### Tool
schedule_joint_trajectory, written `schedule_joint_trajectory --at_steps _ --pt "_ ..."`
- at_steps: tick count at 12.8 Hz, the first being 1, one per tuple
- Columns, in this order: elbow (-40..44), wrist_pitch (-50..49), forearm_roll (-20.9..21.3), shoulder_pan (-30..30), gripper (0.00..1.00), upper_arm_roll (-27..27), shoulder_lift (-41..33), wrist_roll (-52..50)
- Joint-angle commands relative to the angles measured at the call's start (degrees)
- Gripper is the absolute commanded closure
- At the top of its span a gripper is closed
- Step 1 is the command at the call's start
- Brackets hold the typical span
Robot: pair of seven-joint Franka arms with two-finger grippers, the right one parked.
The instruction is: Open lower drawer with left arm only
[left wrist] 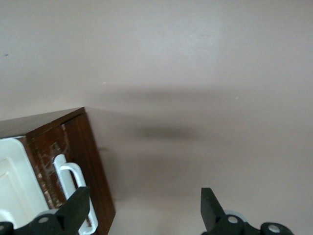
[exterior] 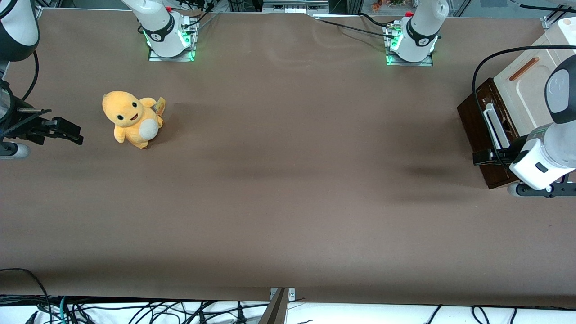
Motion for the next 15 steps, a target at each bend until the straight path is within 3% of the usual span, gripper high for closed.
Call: schedule_joint_trajectory --at_steps 1,8,12,15 --pt "-1.01 -1.85 4.65 -2.14 0.0 -0.11 -1.24 -5.4" --pt "-4.78 -5.72 17.22 -8.56 0.0 -0.11 -0.71 -16.22" --pt "-11.45 -5.72 25.57 -13.04 0.0 -0.11 -0.01 -26.84" --pt "-15.59 -5.63 29.45 -13.75 0.0 -0.46 1.04 -30.55"
